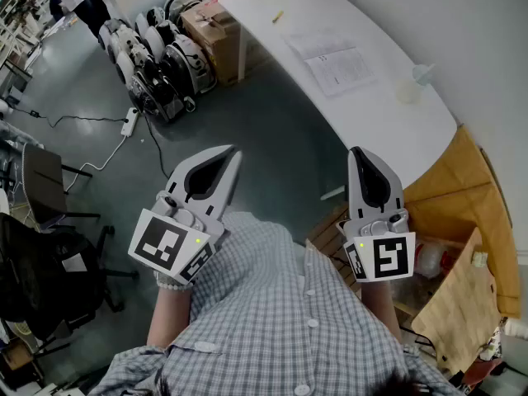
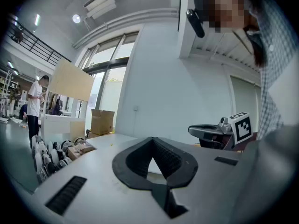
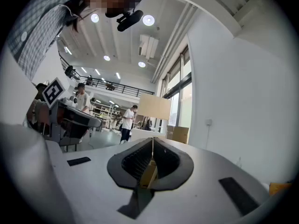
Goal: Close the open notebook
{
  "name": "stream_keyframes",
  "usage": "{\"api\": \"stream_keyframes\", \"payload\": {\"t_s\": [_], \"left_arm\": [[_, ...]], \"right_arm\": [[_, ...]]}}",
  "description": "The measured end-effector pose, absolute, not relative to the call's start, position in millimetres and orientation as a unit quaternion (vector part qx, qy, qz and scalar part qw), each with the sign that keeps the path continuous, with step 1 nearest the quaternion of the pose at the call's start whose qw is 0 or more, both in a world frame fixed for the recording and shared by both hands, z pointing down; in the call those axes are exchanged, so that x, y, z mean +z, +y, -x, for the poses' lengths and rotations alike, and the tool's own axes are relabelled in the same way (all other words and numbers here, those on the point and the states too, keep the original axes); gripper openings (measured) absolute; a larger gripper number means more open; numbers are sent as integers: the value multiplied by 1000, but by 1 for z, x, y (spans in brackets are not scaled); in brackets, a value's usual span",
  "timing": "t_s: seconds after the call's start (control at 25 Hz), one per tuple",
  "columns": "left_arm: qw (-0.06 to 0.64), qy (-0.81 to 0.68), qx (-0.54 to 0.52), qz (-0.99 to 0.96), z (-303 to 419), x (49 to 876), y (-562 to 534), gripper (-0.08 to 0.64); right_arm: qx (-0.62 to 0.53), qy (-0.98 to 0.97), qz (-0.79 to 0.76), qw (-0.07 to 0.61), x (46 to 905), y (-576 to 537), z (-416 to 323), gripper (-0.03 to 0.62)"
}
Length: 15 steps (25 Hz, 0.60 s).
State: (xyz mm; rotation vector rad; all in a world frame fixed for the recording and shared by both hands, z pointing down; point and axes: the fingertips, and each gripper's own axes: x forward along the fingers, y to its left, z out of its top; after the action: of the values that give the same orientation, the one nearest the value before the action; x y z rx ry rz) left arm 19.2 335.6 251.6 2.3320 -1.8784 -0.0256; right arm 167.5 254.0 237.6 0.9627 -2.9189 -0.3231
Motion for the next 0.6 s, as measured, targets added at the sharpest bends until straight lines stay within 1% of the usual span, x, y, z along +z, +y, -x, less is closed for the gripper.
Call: {"api": "stream_keyframes", "payload": {"t_s": [0.6], "left_arm": [[73,-620,-11,-781,-25,251,334,8]], "right_arm": [[-101,-945,-312,22,236,257,-171,23]]}}
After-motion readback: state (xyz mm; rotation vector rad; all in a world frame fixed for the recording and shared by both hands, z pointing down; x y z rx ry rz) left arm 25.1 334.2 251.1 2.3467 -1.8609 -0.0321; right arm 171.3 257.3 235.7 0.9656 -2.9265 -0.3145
